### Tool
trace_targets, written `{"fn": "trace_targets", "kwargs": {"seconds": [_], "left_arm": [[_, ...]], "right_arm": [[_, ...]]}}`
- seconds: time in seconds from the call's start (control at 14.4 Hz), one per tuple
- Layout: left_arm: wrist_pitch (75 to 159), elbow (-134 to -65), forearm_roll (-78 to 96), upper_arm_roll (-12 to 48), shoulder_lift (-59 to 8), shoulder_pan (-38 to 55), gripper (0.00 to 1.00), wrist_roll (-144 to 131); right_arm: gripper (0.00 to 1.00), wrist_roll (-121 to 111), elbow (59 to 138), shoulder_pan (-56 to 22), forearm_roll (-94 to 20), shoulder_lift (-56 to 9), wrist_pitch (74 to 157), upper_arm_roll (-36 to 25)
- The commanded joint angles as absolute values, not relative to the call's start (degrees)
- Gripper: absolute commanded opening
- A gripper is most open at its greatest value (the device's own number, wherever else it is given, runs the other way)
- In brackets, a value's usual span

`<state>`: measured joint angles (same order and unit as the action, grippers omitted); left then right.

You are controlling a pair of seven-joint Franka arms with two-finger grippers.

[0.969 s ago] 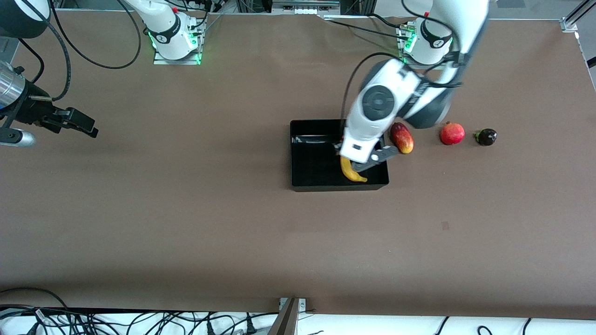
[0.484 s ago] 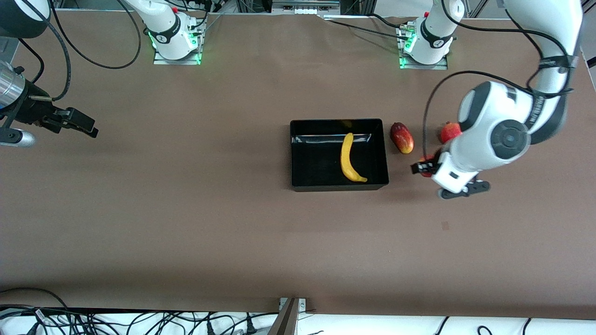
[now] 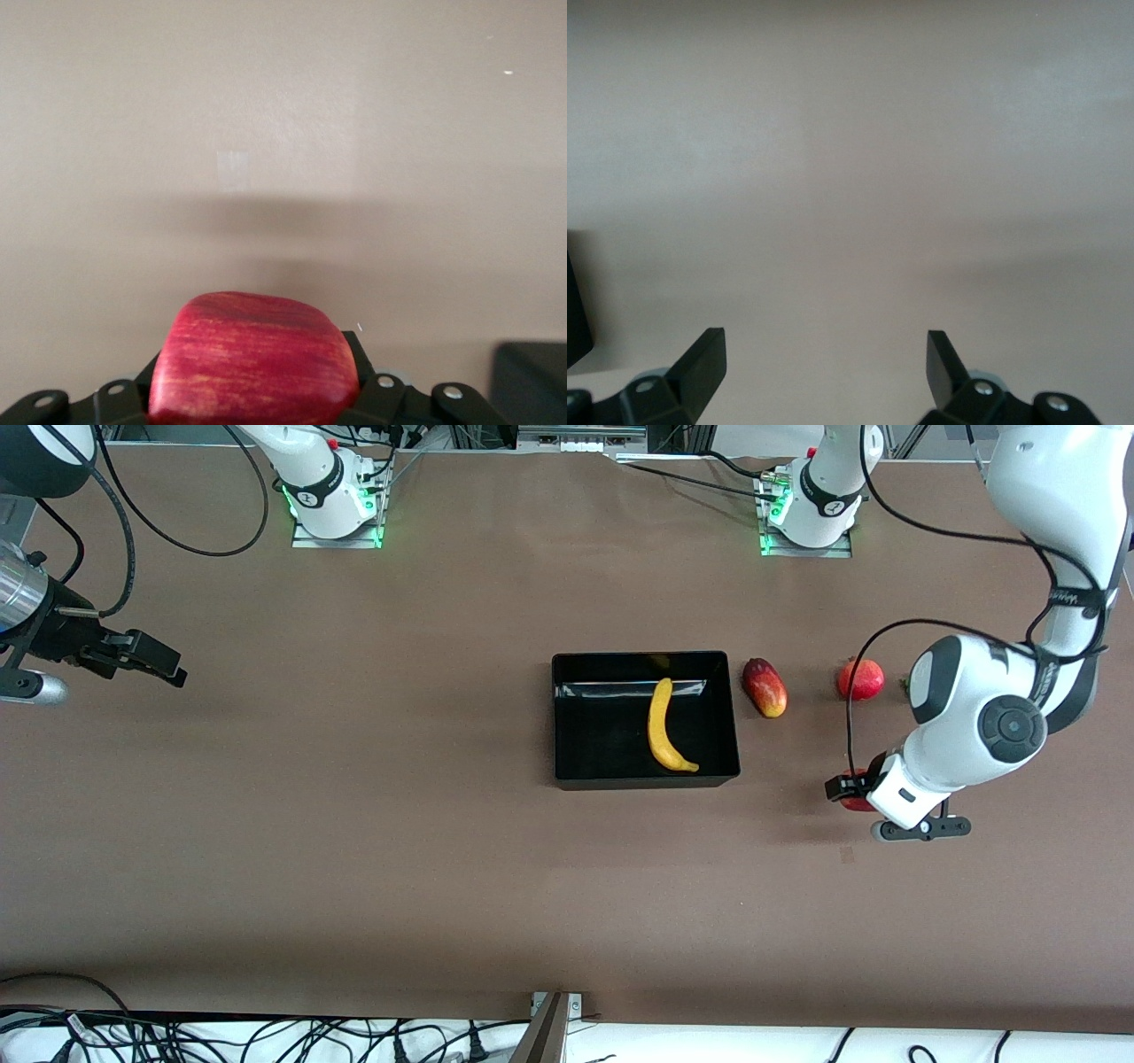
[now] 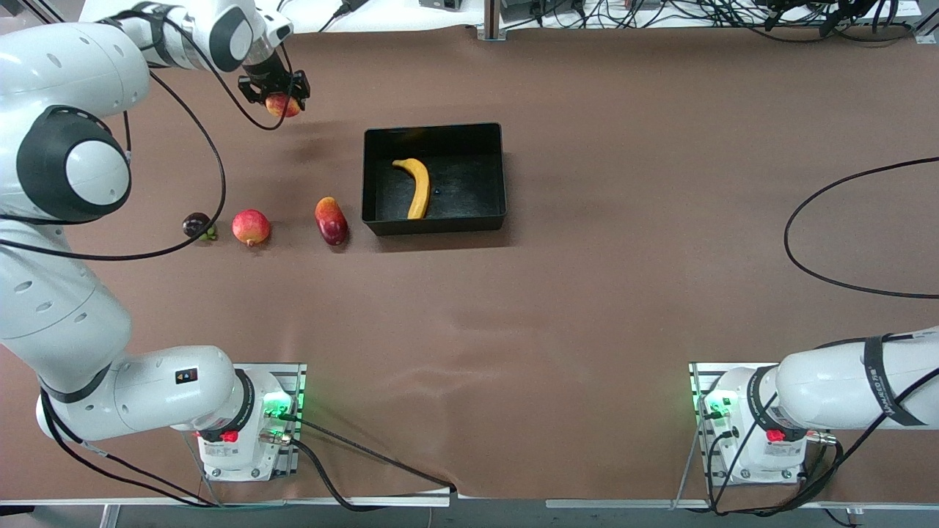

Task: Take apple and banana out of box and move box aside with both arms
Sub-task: 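Carry the red apple out of the tray and lower it onto the table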

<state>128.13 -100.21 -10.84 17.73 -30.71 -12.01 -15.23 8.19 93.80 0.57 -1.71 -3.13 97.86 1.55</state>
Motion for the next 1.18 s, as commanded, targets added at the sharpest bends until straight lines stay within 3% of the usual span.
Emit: {"fn": "trace_targets", "kwargs": {"seconds": [0.0,0.35,0.76,0.83,0.97,1.11], "left_arm": [[134.1,-101.8,-12.7,16.4,-33.9,-11.7,0.00,-14.0],[141.5,-102.7,-16.3,14.9,-38.8,-11.6,0.00,-14.1],[143.8,-102.7,-18.1,13.2,-40.5,-11.2,0.00,-14.6],[143.8,-102.7,-18.1,13.2,-40.6,-11.0,0.28,-14.6],[143.5,-102.7,-18.1,13.3,-40.3,-10.9,1.00,-14.9],[140.9,-102.8,-18.0,13.3,-38.3,-9.8,1.00,-16.8]], "right_arm": [[1.00,8.3,93.5,0.7,-1.2,-2.7,97.4,1.8],[1.00,8.3,93.5,0.7,-1.2,-2.7,97.4,1.8],[1.00,8.3,93.5,0.7,-1.2,-2.7,97.4,1.8],[1.00,8.2,93.5,0.7,-1.2,-2.7,97.4,1.8],[1.00,8.3,93.5,0.7,-1.2,-2.7,97.4,1.8],[1.00,8.2,93.5,0.7,-1.2,-2.7,97.3,1.8]]}}
